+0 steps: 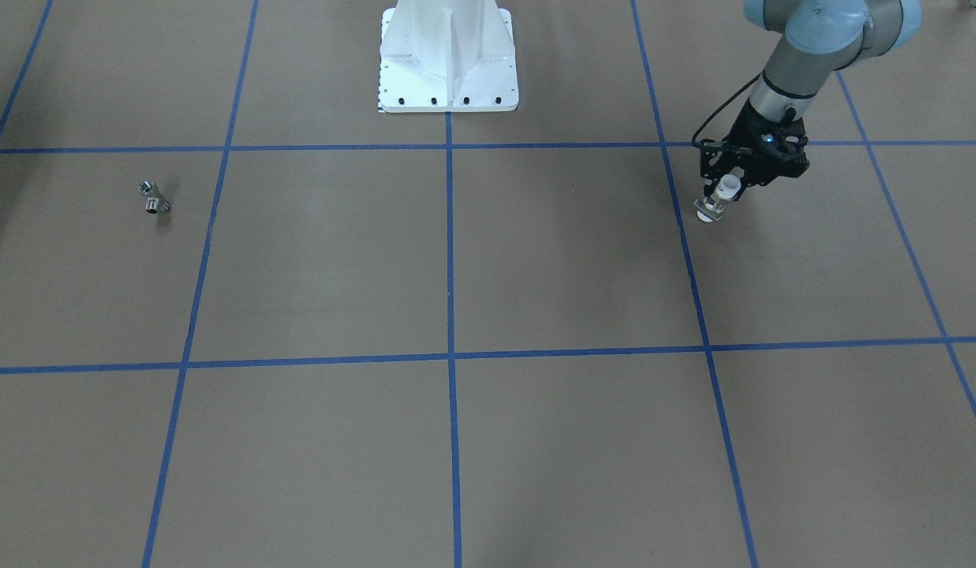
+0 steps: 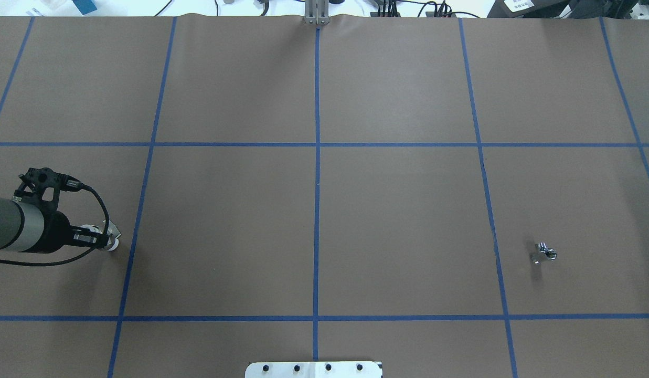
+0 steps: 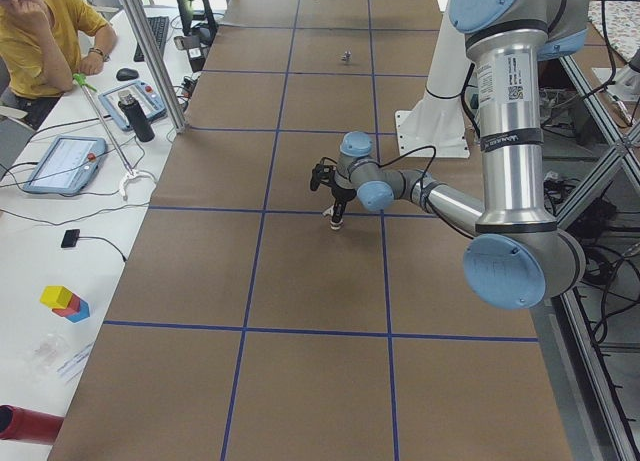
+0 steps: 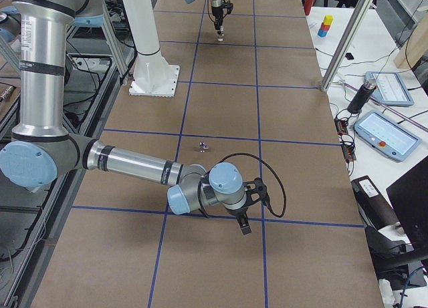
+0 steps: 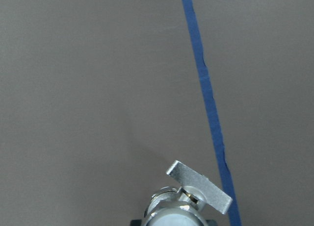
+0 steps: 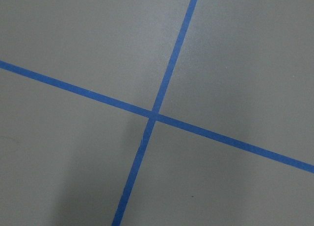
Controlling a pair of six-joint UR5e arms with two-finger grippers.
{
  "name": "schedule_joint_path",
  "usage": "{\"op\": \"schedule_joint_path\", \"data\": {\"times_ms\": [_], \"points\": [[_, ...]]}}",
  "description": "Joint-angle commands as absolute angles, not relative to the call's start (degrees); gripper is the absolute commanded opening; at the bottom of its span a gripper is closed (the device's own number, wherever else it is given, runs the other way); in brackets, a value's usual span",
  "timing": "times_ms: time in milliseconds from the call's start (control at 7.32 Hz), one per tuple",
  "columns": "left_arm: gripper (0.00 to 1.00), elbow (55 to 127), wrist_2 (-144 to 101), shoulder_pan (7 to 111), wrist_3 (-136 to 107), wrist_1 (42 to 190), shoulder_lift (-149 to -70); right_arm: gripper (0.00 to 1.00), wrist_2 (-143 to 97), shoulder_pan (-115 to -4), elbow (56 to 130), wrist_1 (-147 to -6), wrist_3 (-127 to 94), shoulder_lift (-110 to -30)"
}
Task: Assemble PPR valve and pipe with both arms
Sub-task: 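Carry the valve with the left gripper to the table center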
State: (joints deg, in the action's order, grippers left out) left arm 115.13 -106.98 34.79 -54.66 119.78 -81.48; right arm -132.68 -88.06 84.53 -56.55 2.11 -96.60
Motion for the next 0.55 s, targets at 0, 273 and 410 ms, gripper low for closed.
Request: {"op": "schedule_joint_path", "data": {"times_ms": [0,273,410], "points": [[0.00,116.1,-107.2,35.0,-54.9,115.6,-85.7,1.00,-132.7,-88.1,84.5,-56.5,2.1,-96.7],[0.00,115.4,-107.1,34.9,-56.4,99.2,-100.4,1.00,-132.7,-88.1,84.3,-56.4,2.1,-96.7],[0.00,113.0,-107.0,34.5,-61.5,93.7,-108.3,1.00,-132.8,-88.1,84.2,-56.3,2.1,-96.9]]}}
